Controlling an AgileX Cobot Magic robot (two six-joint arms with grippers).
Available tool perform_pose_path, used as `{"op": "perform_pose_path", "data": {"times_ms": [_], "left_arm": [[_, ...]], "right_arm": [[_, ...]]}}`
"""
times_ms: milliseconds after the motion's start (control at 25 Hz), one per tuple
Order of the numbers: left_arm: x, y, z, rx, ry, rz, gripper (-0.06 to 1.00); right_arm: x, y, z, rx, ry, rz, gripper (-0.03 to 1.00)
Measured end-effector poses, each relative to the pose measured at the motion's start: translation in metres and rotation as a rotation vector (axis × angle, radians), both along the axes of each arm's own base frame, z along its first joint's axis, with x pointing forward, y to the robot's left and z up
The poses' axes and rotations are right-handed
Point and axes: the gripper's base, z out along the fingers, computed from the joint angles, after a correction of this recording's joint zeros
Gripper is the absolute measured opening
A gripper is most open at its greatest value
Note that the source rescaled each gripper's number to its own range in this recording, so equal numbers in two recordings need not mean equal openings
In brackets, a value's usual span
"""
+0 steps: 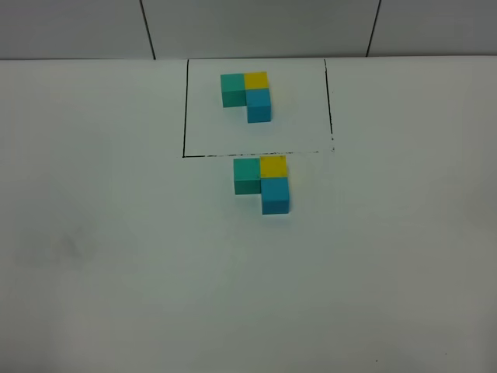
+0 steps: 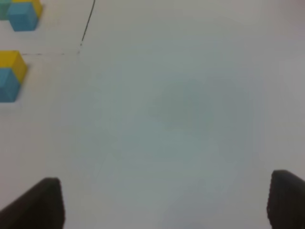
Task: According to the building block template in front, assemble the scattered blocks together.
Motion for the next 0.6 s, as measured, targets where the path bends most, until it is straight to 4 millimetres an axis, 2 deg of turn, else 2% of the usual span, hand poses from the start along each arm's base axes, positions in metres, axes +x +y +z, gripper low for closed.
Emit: {"op": "perform_pose_path", "data": {"times_ms": [600], "left_arm": [[0.0, 0.0, 0.0, 0.0, 0.0, 0.0, 0.75]], "right_arm": [[0.0, 0.0, 0.0001, 0.0, -0.001, 0.0, 0.73]]}}
